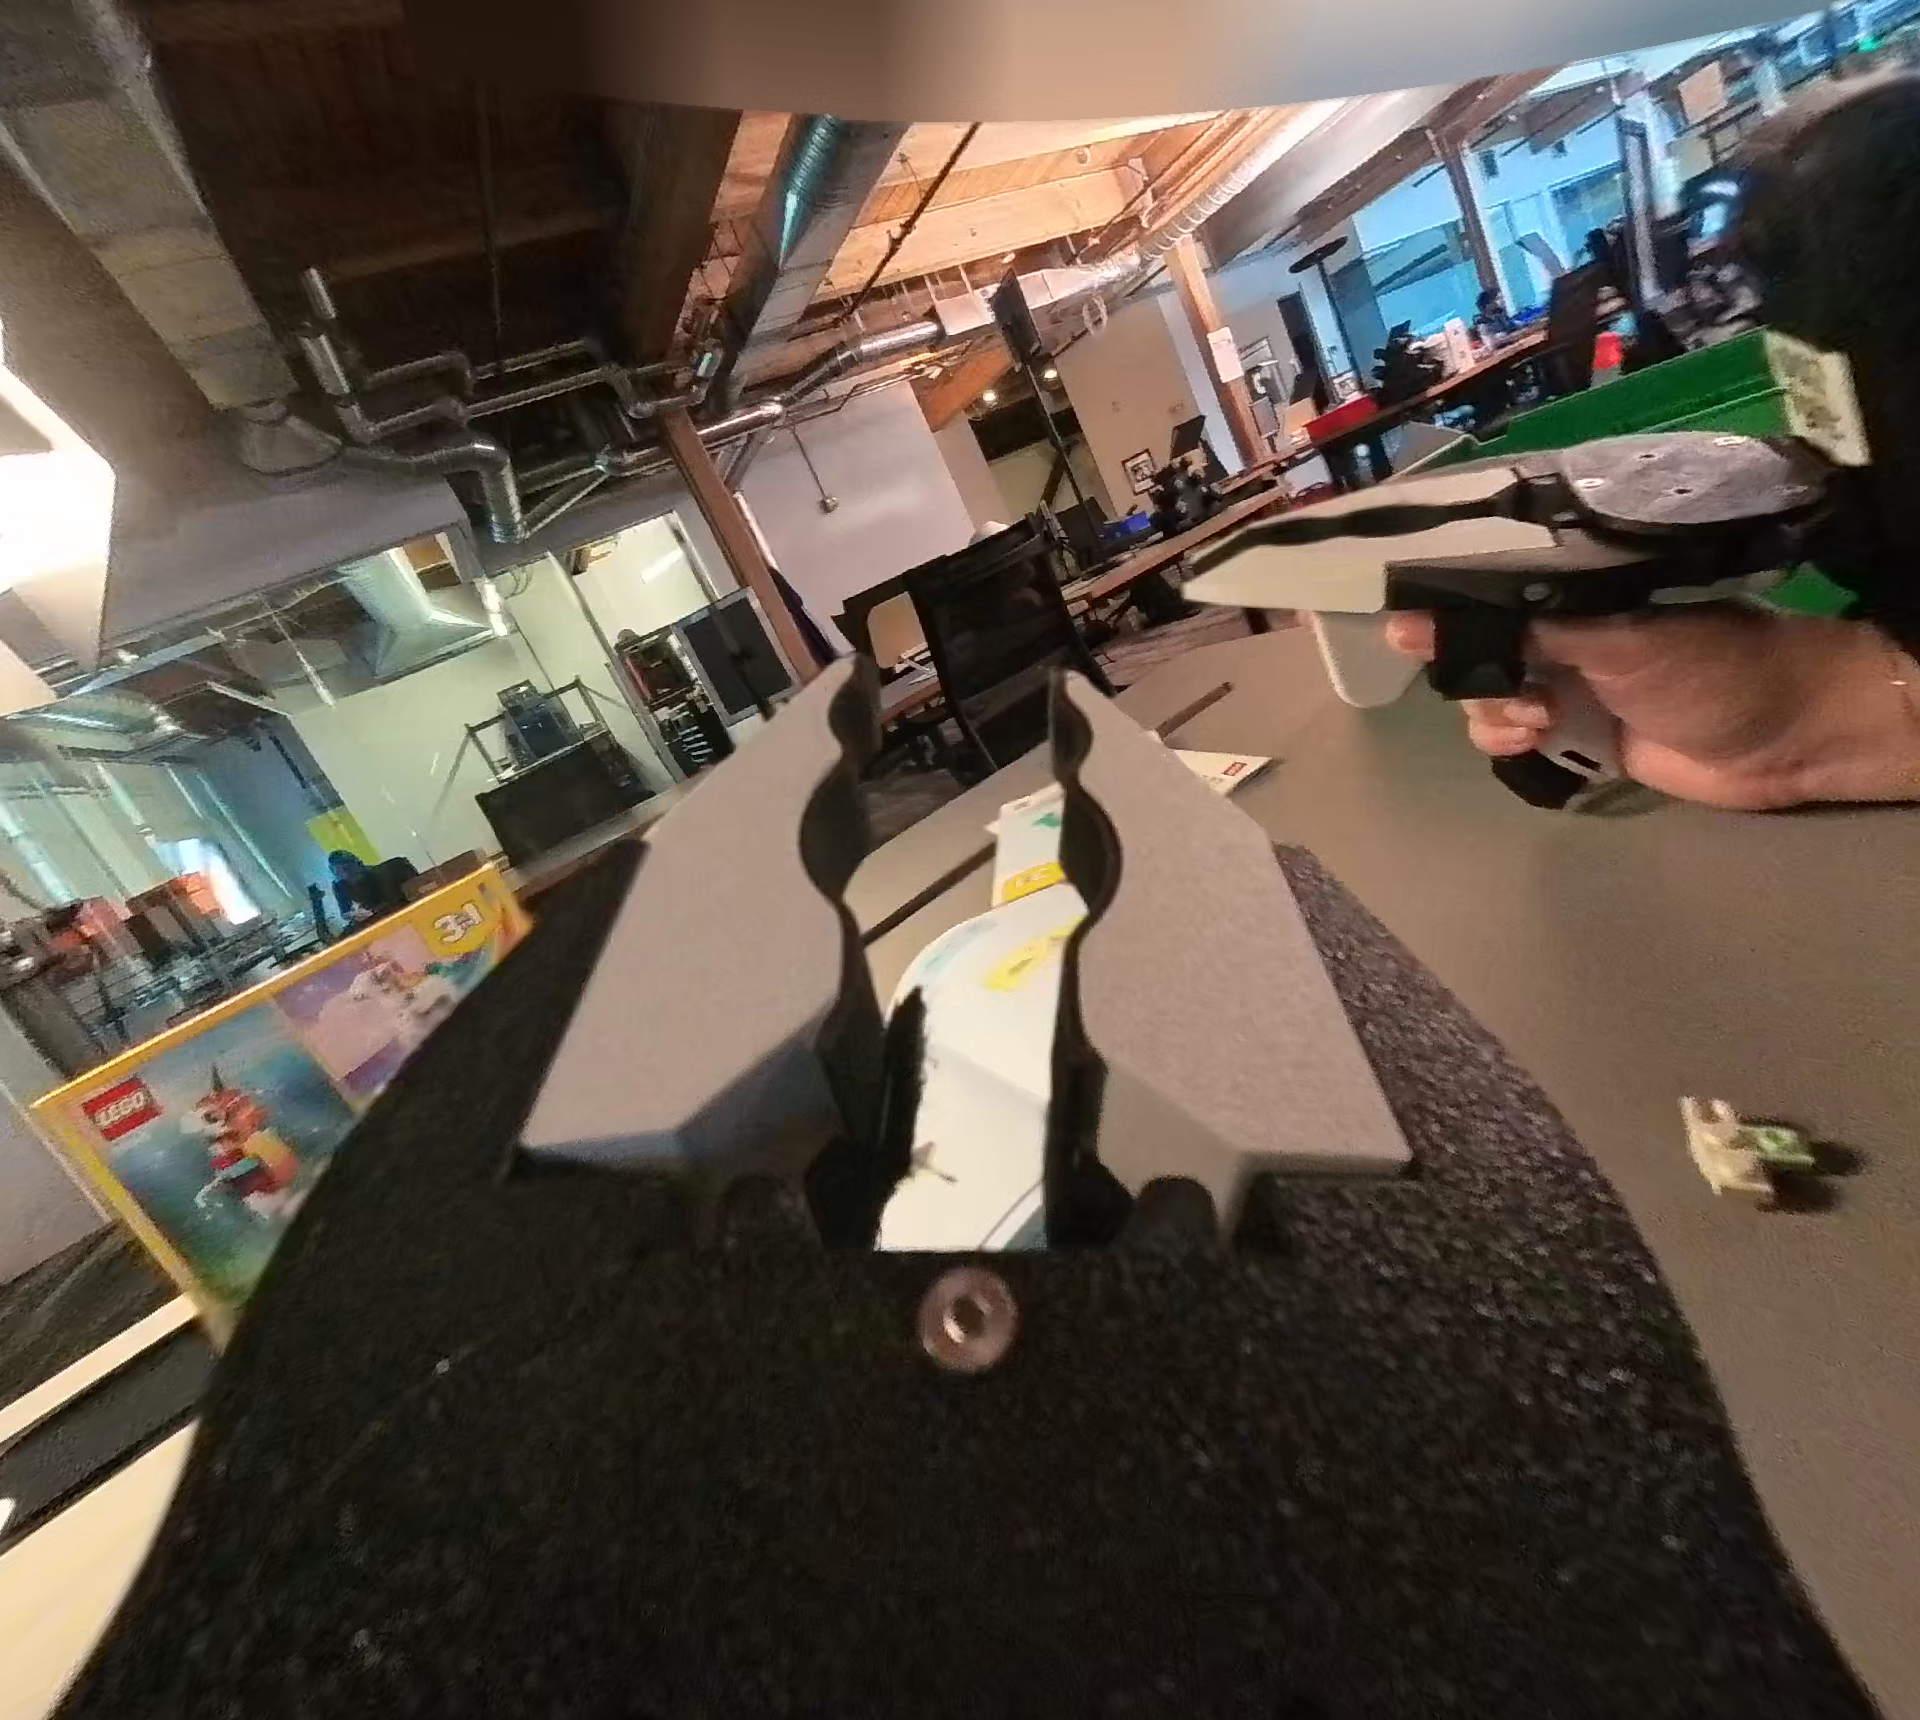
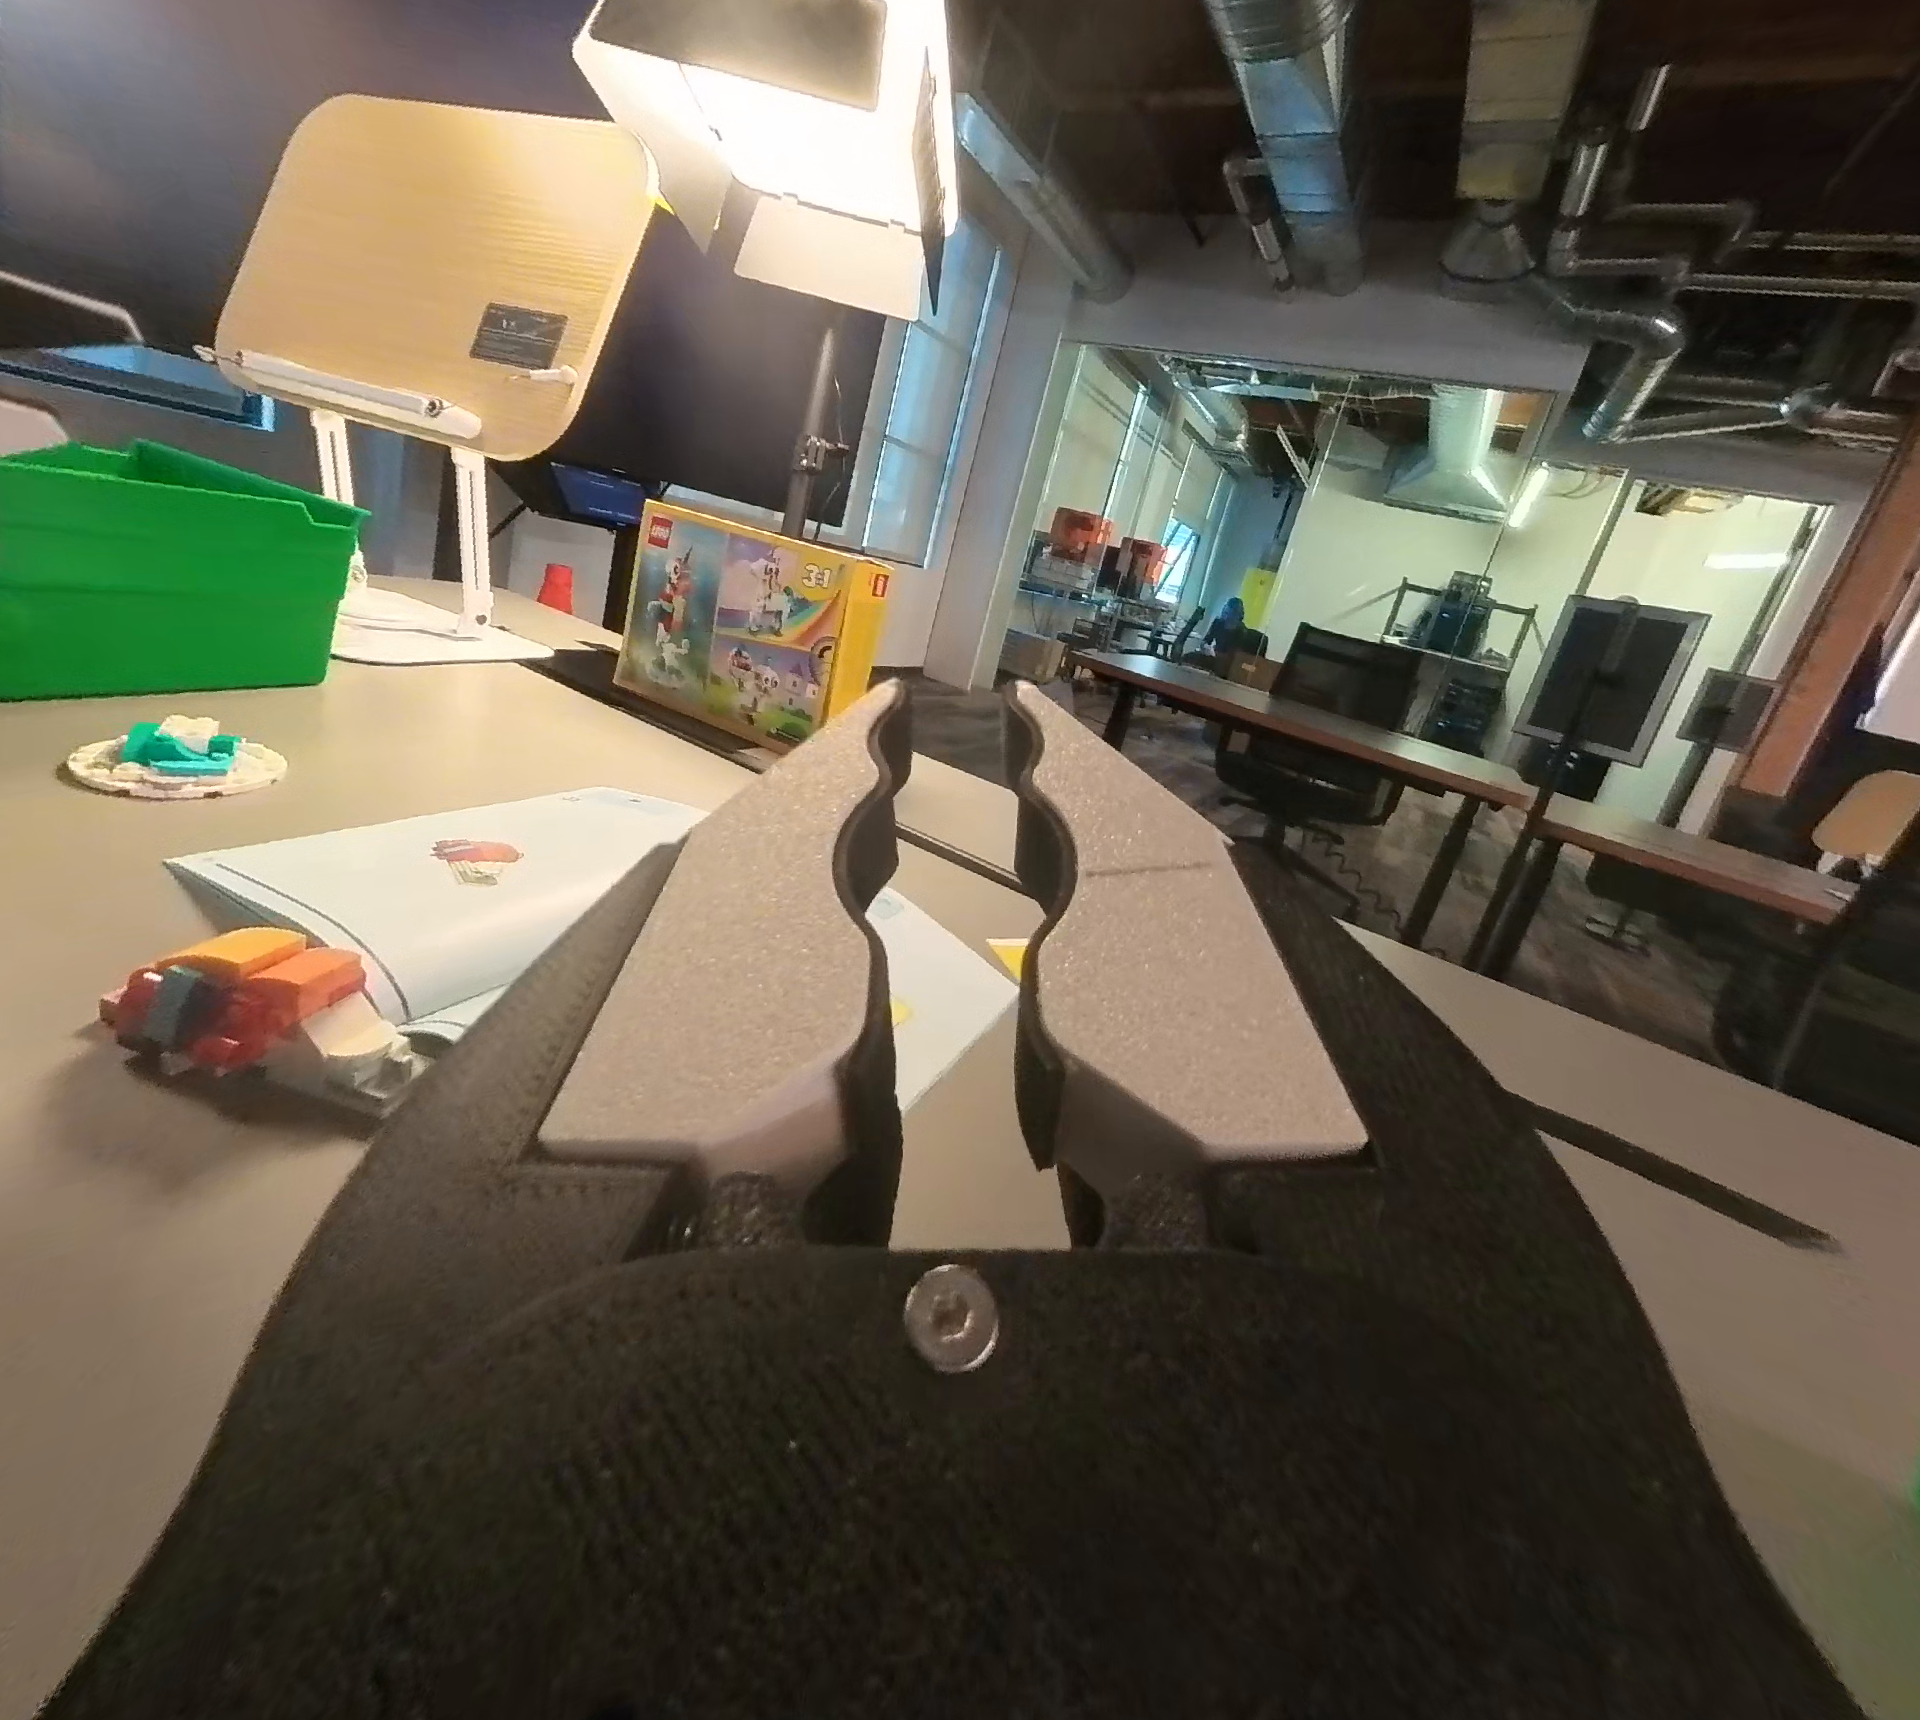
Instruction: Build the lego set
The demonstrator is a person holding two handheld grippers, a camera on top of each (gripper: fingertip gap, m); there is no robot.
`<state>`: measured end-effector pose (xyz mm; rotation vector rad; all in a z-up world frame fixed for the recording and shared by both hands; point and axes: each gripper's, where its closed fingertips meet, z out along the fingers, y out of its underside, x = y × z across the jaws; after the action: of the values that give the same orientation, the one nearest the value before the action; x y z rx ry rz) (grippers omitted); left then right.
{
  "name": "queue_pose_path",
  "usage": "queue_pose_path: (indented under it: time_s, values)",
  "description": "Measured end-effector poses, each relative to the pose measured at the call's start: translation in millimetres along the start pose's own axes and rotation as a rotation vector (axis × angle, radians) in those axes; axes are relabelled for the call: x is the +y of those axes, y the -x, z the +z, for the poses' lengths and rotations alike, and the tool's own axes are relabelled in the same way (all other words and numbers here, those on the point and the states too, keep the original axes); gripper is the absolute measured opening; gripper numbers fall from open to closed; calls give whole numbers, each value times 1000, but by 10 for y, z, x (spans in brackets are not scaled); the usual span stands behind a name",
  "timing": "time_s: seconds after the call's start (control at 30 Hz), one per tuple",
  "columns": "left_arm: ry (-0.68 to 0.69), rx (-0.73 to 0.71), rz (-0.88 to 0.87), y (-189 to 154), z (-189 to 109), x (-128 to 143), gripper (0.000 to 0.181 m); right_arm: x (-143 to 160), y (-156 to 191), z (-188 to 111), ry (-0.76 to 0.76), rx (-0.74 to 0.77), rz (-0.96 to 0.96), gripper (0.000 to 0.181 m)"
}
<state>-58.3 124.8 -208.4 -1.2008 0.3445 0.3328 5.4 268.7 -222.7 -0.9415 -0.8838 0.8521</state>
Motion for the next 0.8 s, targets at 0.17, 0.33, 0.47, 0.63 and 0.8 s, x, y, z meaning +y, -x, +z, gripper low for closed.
queue_pose_path:
  time_s: [0.17,0.33,0.47,0.63,0.8]
  values:
    - [50,394,-370,-519,80,-99,72,44,17,48,5,-11,-50,15]
    - [219,695,-385,-915,-84,26,56,117,-46,92,29,13,-58,15]
    - [614,752,-399,-965,-297,308,80,112,-87,77,25,21,-28,15]
    - [617,797,-448,-1204,-452,124,80,117,-75,75,30,16,-26,15]
    - [690,802,-481,-1498,-589,366,79,113,-94,54,32,23,-14,15]
